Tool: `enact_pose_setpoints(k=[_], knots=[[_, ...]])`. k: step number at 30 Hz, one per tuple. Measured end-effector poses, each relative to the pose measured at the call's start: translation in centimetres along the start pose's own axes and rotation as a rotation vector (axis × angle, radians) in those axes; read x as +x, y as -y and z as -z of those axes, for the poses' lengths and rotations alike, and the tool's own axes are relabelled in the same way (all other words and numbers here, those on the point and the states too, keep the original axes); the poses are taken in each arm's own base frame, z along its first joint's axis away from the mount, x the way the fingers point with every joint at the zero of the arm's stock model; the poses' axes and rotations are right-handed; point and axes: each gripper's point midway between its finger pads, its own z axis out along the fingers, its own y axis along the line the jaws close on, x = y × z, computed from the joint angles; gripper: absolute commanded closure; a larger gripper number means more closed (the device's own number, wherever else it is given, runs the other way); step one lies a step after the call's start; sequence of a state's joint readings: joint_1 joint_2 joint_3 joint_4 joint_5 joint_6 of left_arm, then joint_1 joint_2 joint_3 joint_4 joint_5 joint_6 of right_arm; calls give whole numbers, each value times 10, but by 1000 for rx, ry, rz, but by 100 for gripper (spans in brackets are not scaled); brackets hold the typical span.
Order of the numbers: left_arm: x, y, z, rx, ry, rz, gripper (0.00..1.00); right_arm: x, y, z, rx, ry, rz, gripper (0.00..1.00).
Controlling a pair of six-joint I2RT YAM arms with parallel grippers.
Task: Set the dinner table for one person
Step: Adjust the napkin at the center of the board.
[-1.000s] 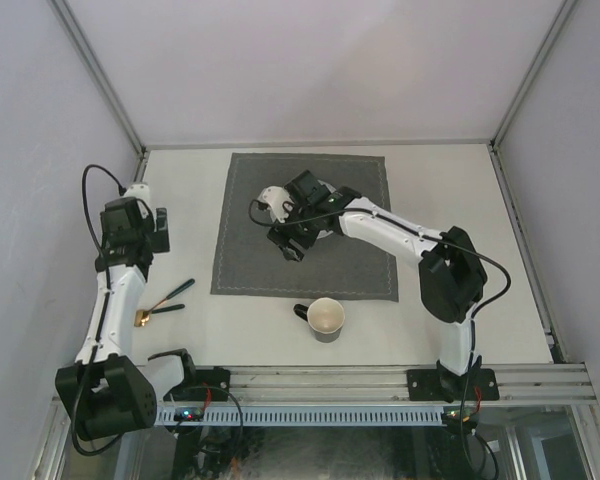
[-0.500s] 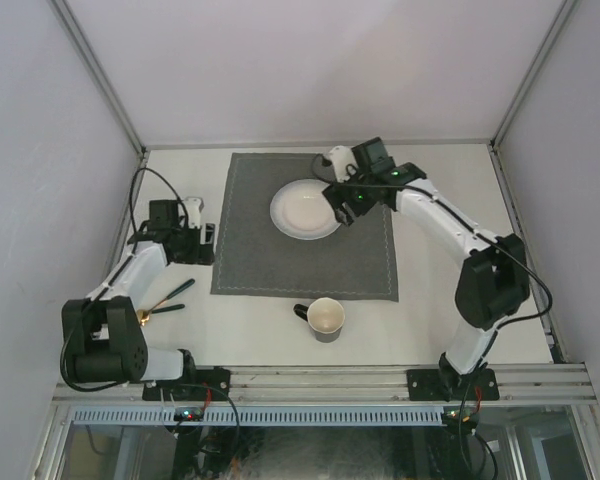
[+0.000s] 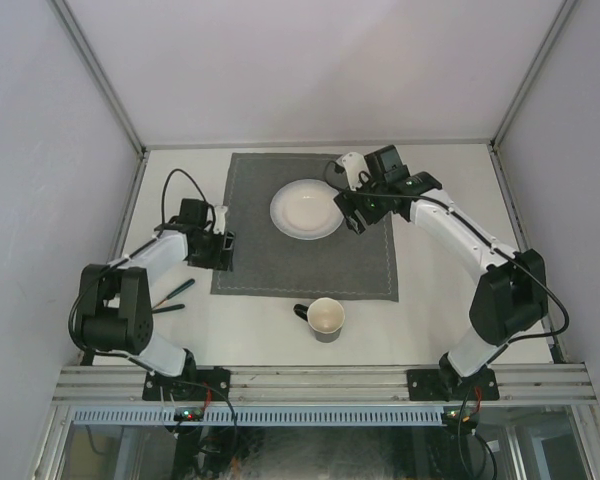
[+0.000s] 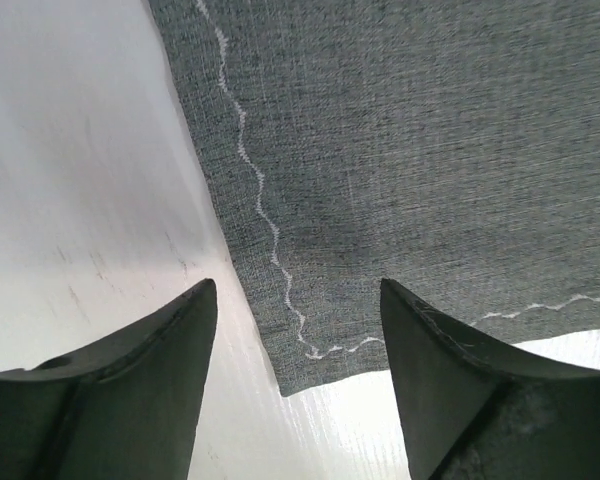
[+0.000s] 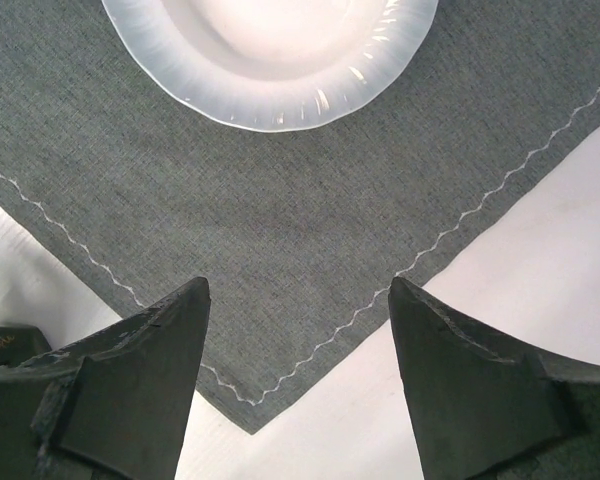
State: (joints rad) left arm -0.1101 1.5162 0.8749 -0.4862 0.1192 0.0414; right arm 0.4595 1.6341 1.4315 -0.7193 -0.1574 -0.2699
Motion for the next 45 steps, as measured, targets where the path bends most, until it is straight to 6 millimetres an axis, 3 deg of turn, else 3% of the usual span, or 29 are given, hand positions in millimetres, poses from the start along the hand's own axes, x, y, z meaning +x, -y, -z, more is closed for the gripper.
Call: enact_pose_setpoints(k=[8, 11, 13, 14, 33, 45], knots=[[14, -2, -6, -8, -67, 41, 55, -1, 4, 5, 12, 10, -4, 28], [18, -1, -8, 1, -87, 51, 75, -2, 4, 5, 12, 11, -4, 28], [22, 1, -11, 13, -104, 54, 95, -2, 4, 5, 12, 11, -4, 28], [21, 2, -11, 19, -105, 57, 99, -2, 4, 5, 12, 11, -4, 28], [26, 14, -11, 98, -136, 54, 100, -1, 6, 5, 25, 7, -4, 29], [36, 8, -5, 81, -176, -18, 99, -5, 5, -1, 22, -4, 5, 29]])
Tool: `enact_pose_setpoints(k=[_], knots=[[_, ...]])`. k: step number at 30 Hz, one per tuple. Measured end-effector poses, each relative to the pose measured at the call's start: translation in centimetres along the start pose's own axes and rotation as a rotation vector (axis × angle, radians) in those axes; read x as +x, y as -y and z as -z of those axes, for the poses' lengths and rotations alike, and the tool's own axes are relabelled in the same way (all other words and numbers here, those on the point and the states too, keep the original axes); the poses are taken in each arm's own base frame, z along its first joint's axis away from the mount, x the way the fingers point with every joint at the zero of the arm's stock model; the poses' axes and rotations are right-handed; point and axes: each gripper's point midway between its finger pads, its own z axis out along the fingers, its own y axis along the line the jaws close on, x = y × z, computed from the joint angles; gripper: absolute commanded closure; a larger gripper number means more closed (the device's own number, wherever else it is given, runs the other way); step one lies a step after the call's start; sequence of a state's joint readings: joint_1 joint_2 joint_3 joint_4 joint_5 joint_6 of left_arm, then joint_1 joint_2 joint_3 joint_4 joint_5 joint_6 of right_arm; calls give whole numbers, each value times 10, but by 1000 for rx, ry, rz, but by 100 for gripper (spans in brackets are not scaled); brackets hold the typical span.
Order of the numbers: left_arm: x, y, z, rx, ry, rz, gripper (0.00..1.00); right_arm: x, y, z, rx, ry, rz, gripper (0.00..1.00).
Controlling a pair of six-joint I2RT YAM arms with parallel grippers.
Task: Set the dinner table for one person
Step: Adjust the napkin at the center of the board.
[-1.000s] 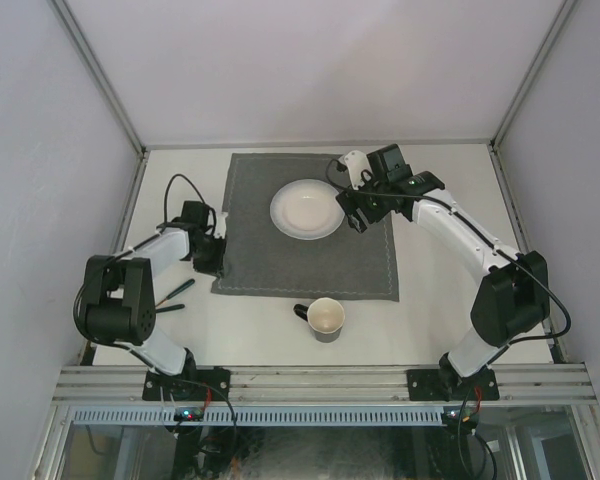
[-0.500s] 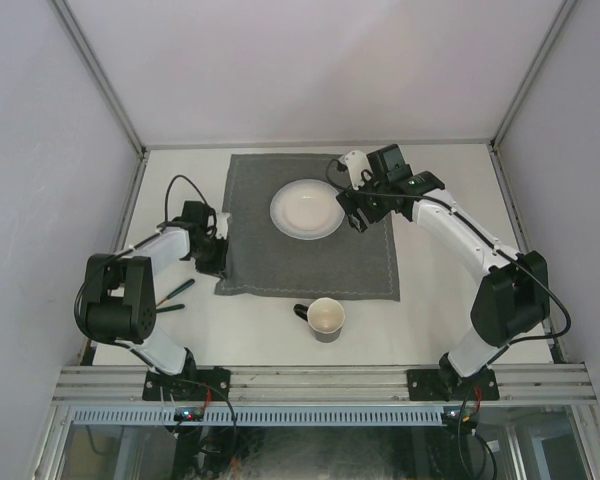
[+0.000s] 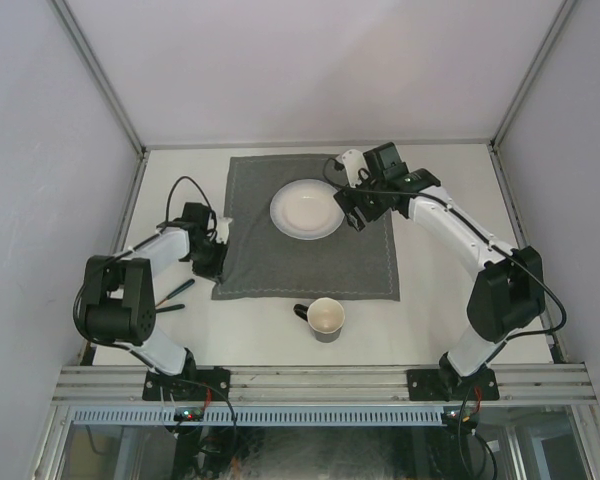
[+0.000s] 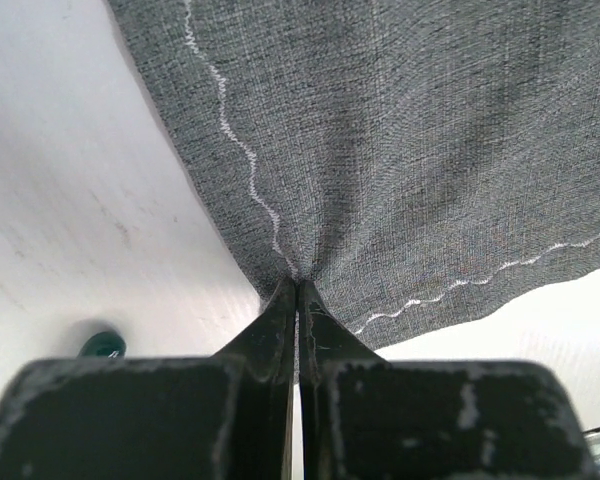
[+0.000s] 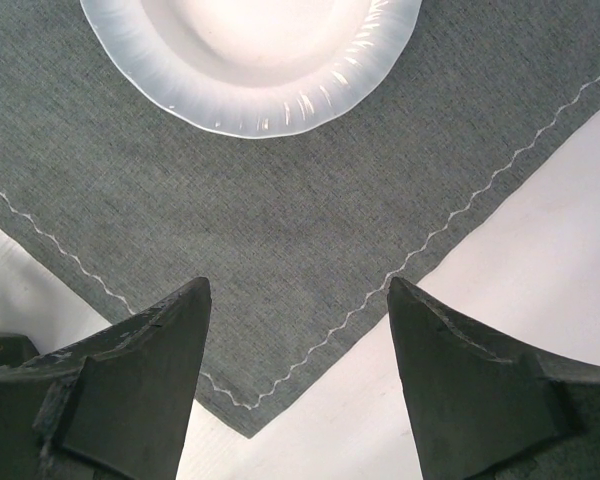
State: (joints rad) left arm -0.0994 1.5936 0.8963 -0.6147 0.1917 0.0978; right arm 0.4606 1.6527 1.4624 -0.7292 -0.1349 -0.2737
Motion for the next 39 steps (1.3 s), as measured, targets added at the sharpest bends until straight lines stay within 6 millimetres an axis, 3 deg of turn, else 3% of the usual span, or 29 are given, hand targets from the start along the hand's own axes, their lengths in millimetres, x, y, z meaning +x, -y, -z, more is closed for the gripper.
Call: enact_pose_setpoints(k=[16, 23, 28, 32, 39], knots=[[1, -23, 9, -90, 4, -46, 99, 11, -7, -1, -17, -42, 29, 29], [-7, -19, 16, -74, 16, -37, 76, 61, -18, -1, -41, -147, 35, 30], [-21, -17, 30, -78, 91, -36, 75, 94, -23, 0, -38, -208, 37, 30], [-41, -18, 54, -108, 218, -48, 76, 125, -29, 2, -29, -261, 51, 30], [-67, -38, 89, -237, 384, -33, 78, 160, -36, -5, -17, -323, 103, 35]])
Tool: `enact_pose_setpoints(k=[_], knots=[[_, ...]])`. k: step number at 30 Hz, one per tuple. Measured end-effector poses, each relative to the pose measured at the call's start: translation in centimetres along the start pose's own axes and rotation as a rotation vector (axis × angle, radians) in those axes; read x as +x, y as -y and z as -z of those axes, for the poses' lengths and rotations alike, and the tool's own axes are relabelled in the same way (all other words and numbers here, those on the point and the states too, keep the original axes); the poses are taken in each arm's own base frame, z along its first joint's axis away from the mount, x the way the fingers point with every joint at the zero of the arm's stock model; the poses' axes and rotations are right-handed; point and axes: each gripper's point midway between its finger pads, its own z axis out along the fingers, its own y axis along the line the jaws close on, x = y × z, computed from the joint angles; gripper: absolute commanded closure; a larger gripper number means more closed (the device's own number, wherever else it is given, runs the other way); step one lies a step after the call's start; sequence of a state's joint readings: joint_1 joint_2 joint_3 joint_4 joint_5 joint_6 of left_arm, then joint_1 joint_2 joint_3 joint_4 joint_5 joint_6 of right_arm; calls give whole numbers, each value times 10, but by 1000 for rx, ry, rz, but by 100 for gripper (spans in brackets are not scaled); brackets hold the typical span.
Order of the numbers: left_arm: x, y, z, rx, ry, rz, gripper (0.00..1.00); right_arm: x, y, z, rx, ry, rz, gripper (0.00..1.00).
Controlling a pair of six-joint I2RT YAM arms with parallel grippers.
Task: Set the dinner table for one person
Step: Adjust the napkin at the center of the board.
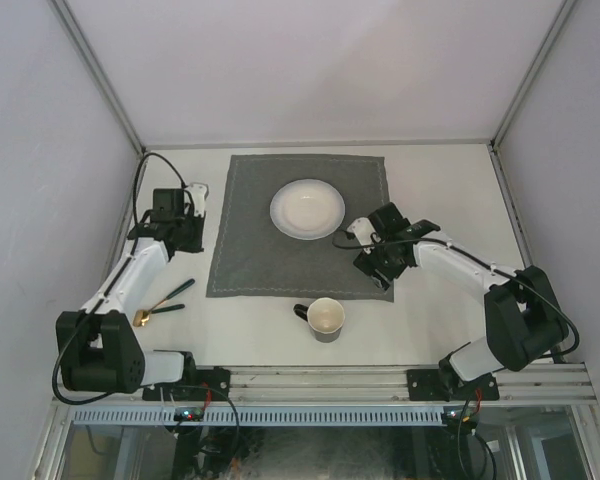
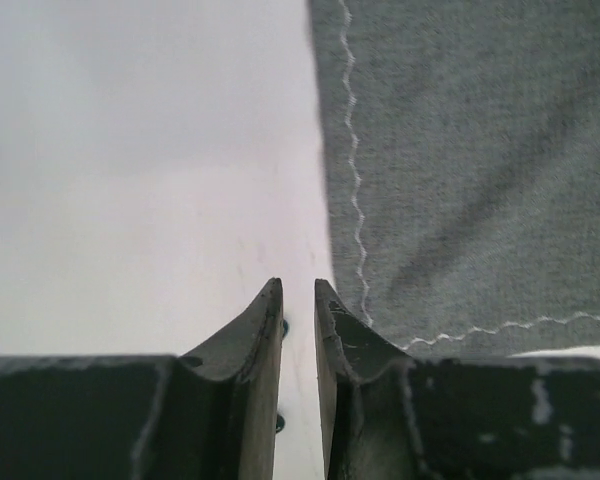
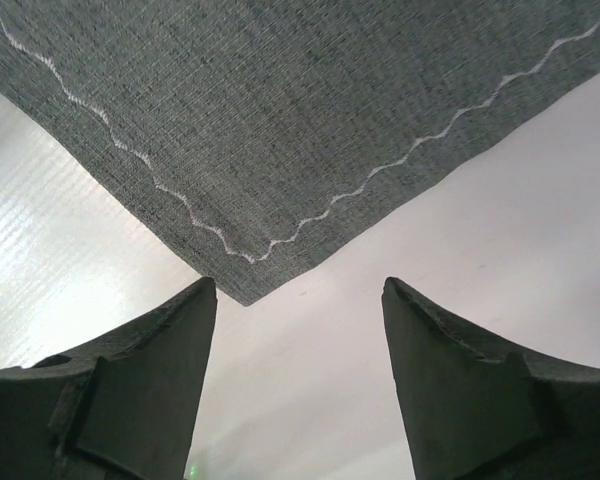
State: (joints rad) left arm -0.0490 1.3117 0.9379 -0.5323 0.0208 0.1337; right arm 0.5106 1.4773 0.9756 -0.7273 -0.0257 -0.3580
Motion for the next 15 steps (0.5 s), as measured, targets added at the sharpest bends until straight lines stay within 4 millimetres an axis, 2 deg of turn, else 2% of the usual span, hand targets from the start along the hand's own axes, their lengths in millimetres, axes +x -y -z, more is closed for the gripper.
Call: enact_pose_setpoints(k=[4, 8, 9, 11, 12, 13, 15], knots=[[-7, -14, 5, -66, 33, 9, 79, 8, -4, -6, -4, -20, 19, 38], [-6, -24, 6, -111, 28, 21, 78, 6, -7, -8, -4, -11, 38, 39], [-5, -27, 7, -126, 27, 28, 70, 7, -9, -10, -6, -10, 47, 39], [-4, -33, 9, -153, 24, 44, 44, 9, -14, -13, -14, -17, 67, 39], [-2, -36, 10, -163, 18, 53, 36, 11, -17, -14, -18, -21, 76, 39], [0, -38, 11, -170, 12, 54, 32, 13, -20, -15, -23, -27, 86, 39], [5, -43, 12, -187, -7, 71, 30, 16, -27, -17, -34, -37, 108, 39]])
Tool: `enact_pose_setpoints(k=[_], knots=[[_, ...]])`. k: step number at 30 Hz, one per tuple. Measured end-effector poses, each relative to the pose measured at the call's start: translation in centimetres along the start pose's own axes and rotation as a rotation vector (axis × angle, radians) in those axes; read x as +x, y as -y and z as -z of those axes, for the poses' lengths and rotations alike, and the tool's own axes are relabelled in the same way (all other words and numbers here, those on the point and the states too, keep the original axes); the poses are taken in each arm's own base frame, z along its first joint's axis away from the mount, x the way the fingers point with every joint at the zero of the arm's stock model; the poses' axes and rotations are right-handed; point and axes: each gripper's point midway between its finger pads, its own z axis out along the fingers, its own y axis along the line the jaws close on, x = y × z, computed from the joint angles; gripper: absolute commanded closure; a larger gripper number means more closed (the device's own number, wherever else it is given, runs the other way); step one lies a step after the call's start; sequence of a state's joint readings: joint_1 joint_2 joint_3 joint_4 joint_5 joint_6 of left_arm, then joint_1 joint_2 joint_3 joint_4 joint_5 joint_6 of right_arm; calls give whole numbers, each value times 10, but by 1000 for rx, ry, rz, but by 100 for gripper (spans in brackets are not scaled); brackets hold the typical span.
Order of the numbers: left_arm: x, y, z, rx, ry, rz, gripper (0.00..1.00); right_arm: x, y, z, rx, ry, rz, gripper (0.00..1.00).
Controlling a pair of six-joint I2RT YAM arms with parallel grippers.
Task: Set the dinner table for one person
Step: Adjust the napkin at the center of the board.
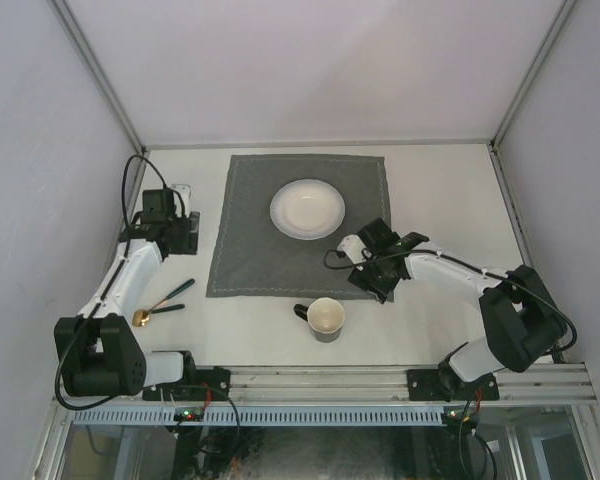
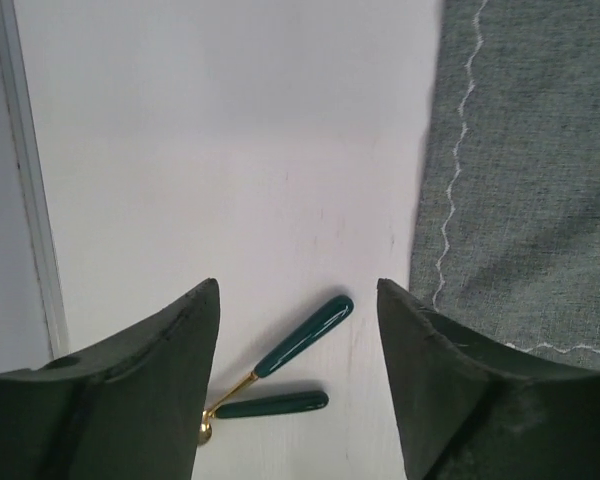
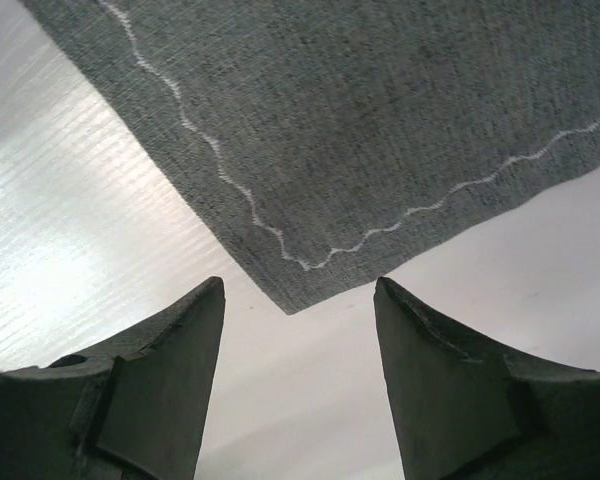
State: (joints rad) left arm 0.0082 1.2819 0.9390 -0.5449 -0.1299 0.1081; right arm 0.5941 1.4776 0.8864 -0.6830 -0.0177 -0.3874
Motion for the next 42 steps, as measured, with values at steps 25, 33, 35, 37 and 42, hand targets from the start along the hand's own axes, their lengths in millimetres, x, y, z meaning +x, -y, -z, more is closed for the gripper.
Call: enact_pose_setpoints(k=[25, 33, 35, 37, 42], knots=[[-2, -44, 10, -112, -21, 84, 28, 28, -2, -17, -44, -95, 48, 100], [-7, -46, 13, -119, -10, 85, 28, 35, -2, -19, -51, -110, 46, 100], [-7, -47, 13, -120, -11, 85, 29, 36, -2, -19, -51, -111, 46, 100], [-7, -47, 13, -119, -12, 85, 29, 36, -2, -19, -51, -111, 45, 100], [-13, -48, 16, -121, 0, 87, 29, 40, -3, -18, -51, -112, 46, 100]])
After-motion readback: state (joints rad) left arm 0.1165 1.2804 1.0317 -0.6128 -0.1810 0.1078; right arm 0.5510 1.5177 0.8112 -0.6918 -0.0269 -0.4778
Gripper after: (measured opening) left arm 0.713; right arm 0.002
